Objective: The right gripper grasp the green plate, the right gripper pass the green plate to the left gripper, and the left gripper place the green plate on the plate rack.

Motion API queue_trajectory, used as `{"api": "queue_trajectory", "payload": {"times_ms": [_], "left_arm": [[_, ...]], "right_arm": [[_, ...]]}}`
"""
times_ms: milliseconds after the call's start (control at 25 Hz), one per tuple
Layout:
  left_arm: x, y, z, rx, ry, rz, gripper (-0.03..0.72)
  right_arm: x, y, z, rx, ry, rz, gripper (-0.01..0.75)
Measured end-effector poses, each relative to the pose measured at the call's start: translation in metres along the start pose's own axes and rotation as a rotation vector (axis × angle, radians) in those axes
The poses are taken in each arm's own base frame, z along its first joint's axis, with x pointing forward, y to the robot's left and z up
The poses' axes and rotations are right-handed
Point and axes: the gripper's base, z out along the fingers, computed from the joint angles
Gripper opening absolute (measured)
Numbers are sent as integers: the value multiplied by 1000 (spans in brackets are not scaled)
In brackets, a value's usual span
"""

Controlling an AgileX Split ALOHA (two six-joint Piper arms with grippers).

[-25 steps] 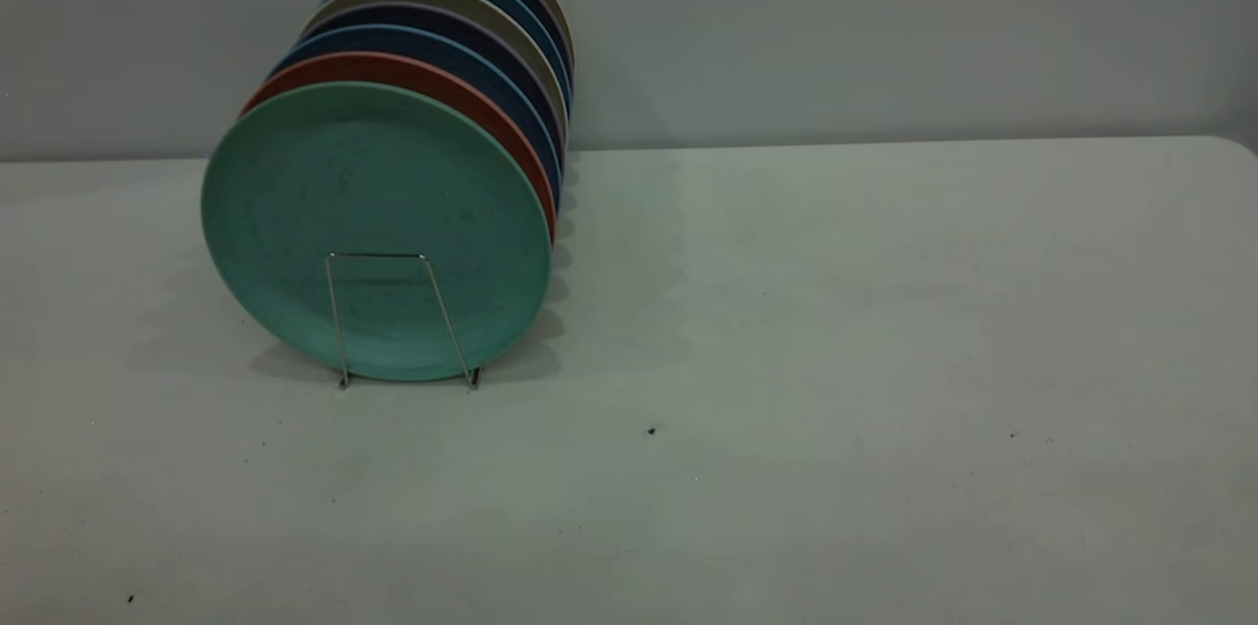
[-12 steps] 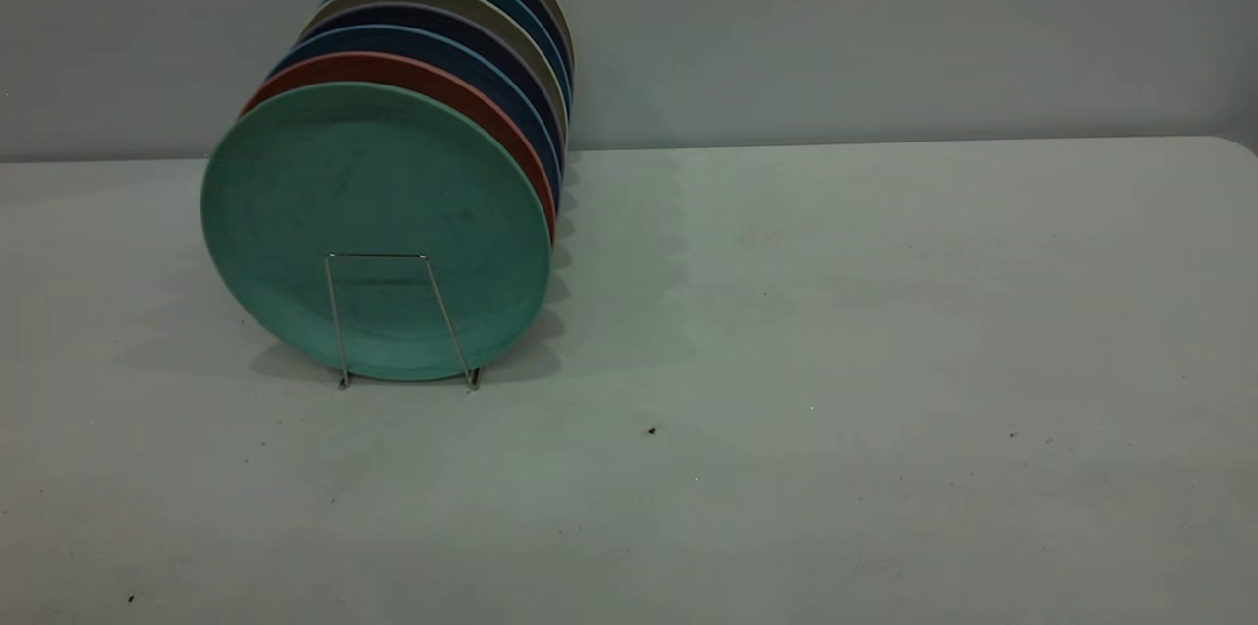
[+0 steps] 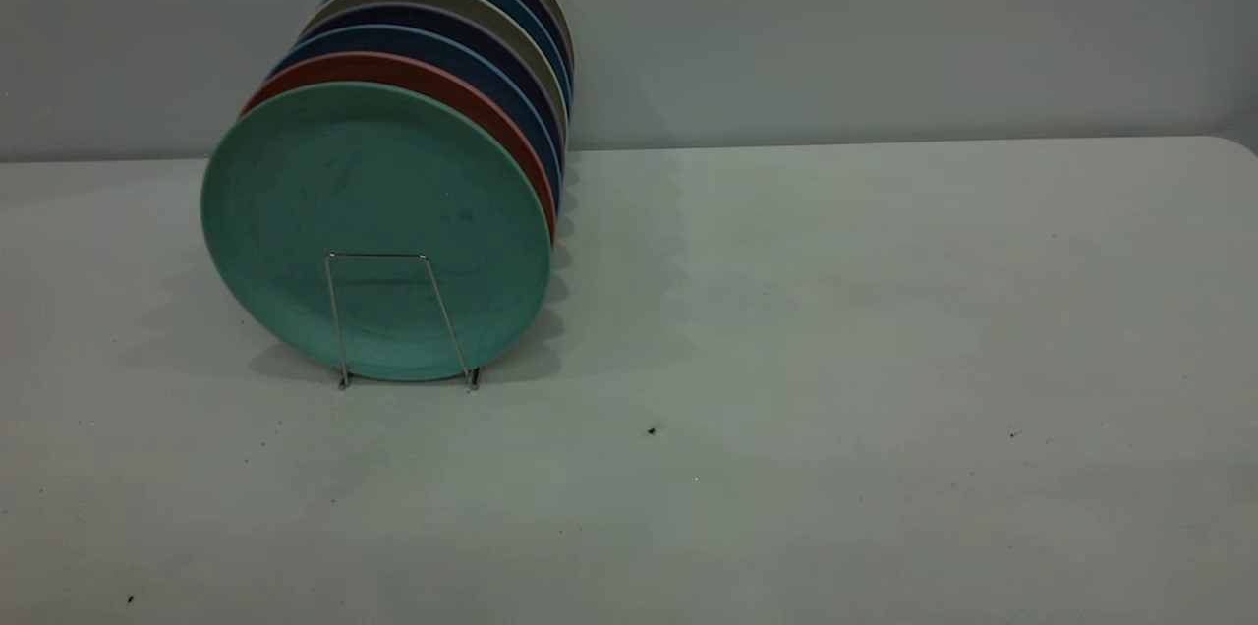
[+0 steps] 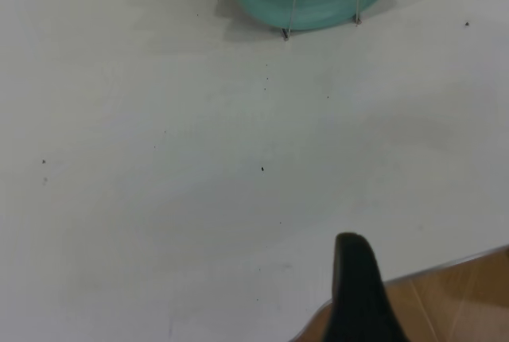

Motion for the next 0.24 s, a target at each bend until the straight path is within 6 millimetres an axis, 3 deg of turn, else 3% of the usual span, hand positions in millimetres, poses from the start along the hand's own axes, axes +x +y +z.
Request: {"api": "queue_trajectory", "payload": {"times_ms": [240], "left_arm": [[0, 0, 0, 0, 0, 1, 499]], "right_arm": [[0, -1, 0, 15, 2, 20, 242]]}}
